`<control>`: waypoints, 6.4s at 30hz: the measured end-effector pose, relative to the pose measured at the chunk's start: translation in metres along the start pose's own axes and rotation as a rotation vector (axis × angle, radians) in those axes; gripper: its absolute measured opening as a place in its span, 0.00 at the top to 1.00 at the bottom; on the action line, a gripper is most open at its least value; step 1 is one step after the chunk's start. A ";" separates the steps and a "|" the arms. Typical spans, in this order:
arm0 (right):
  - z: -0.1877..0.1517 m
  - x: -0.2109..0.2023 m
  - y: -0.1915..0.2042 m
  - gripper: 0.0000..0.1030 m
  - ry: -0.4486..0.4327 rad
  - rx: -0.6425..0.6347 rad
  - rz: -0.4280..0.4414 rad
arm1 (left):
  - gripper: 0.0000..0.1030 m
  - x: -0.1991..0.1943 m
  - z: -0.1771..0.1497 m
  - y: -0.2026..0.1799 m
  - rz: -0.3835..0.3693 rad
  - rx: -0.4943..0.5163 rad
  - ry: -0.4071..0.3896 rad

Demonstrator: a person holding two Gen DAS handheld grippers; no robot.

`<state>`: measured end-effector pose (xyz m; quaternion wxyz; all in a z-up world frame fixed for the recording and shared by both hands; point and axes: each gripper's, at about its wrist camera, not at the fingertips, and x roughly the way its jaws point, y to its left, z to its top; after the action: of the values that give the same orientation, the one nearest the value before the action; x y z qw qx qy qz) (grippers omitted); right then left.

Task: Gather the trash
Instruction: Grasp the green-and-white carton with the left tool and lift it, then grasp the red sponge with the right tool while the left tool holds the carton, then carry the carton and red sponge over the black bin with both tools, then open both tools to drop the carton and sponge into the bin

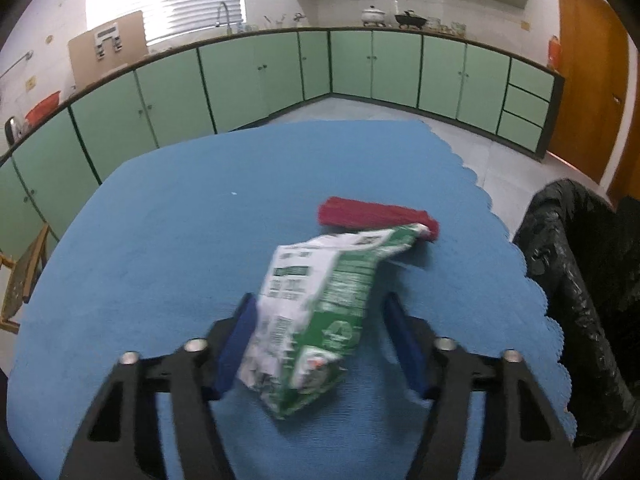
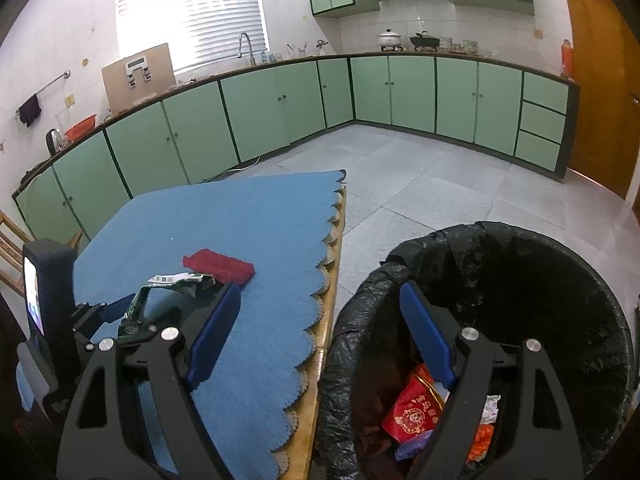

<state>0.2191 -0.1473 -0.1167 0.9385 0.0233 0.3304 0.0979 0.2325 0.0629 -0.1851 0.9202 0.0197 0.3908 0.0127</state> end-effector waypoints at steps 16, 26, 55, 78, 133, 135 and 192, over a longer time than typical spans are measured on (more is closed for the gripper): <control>0.019 0.039 0.064 0.23 0.027 -0.134 0.125 | 0.75 -0.015 0.009 0.073 0.066 -0.218 -0.028; 0.018 0.093 0.093 0.23 0.109 -0.136 0.146 | 0.75 -0.008 0.013 0.096 0.148 -0.266 -0.041; 0.015 0.156 0.120 0.18 0.278 -0.110 0.078 | 0.75 0.010 0.008 0.117 0.134 -0.299 -0.020; 0.041 0.069 0.102 0.18 0.095 -0.097 0.117 | 0.75 -0.041 0.023 0.102 0.109 -0.265 -0.109; -0.002 -0.147 -0.119 0.18 -0.139 0.054 -0.184 | 0.75 -0.123 0.042 -0.126 -0.223 0.024 -0.205; -0.005 -0.147 -0.132 0.18 -0.137 0.065 -0.195 | 0.75 -0.118 0.042 -0.138 -0.239 0.037 -0.192; -0.040 -0.075 -0.195 0.07 0.011 0.158 -0.240 | 0.33 -0.032 0.036 -0.205 -0.282 0.144 -0.053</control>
<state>0.1697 -0.3539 -0.1232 0.9368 0.0568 0.3427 -0.0409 0.2375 -0.1445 -0.1467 0.9190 0.0310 0.3651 -0.1452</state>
